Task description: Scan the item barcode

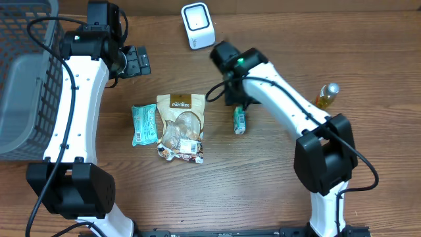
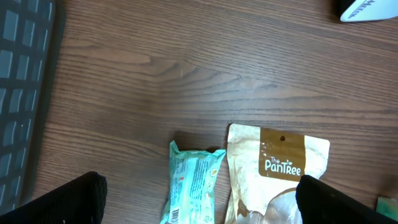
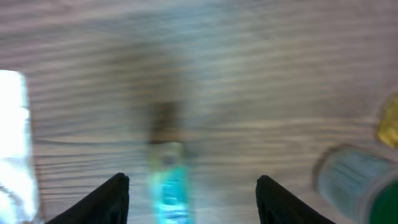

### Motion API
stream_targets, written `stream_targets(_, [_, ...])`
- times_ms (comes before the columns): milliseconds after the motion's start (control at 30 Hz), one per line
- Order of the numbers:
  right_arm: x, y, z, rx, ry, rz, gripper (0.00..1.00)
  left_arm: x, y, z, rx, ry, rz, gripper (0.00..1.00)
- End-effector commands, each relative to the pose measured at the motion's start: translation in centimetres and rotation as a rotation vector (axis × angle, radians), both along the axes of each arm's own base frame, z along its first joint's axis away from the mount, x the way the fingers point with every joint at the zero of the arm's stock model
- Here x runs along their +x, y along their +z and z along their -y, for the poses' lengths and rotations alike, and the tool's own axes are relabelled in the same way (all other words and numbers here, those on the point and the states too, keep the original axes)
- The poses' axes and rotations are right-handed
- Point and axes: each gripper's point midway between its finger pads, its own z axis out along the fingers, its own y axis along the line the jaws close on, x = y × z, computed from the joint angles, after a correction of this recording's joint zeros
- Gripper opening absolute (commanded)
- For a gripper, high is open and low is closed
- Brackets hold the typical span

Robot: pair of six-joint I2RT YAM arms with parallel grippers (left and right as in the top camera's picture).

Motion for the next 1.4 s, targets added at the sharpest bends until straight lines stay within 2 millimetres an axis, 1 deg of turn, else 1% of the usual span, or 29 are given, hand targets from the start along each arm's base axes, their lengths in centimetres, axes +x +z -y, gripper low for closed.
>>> stream_targets(0, [-0.2, 0.3, 2.5, -0.006, -0.052, -0.032, 0.63, 0.1, 0.7, 0.3, -0.004, -0.004, 0.02, 0.99])
stream_targets(67, [-0.8, -0.4, 3.4, -0.003, -0.074, -0.074, 0.62, 0.1, 0.7, 0.3, -0.004, -0.004, 0.02, 0.99])
stream_targets(167, [-2.0, -1.2, 4.0, 0.007, -0.09, -0.137, 0.62, 0.1, 0.7, 0.3, -0.004, -0.004, 0.02, 1.0])
stream_targets(300, [-4.0, -2.3, 4.9, -0.02, -0.099, -0.213, 0.62, 0.1, 0.7, 0.3, -0.004, -0.004, 0.02, 0.99])
stream_targets(433, [-4.8, -2.9, 3.9, 0.03, -0.093, -0.253, 0.62, 0.1, 0.7, 0.3, -0.004, -0.004, 0.02, 1.0])
stream_targets(633, [-5.3, -3.1, 2.8, 0.098, -0.09, -0.284, 0.61, 0.1, 0.7, 0.3, -0.004, -0.004, 0.02, 1.0])
stream_targets(833, [-6.3, -3.0, -0.1, 0.26, 0.038, -0.36, 0.61, 0.1, 0.7, 0.3, -0.004, -0.004, 0.02, 1.0])
stream_targets(933, [-6.6, -2.8, -0.8, 0.305, 0.068, -0.379, 0.61, 0.1, 0.7, 0.3, -0.004, -0.004, 0.02, 0.99])
stream_targets(1067, [-6.7, -2.8, -1.3, 0.329, 0.092, -0.388, 0.61, 0.1, 0.7, 0.3, -0.004, -0.004, 0.02, 1.0])
stream_targets(1300, [-6.3, -2.8, -1.4, 0.336, 0.113, -0.372, 0.61, 0.1, 0.7, 0.3, -0.004, -0.004, 0.02, 1.0])
stream_targets(1367, [-6.3, -2.8, -1.8, 0.356, 0.119, -0.371, 0.61, 0.1, 0.7, 0.3, -0.004, -0.004, 0.02, 0.99])
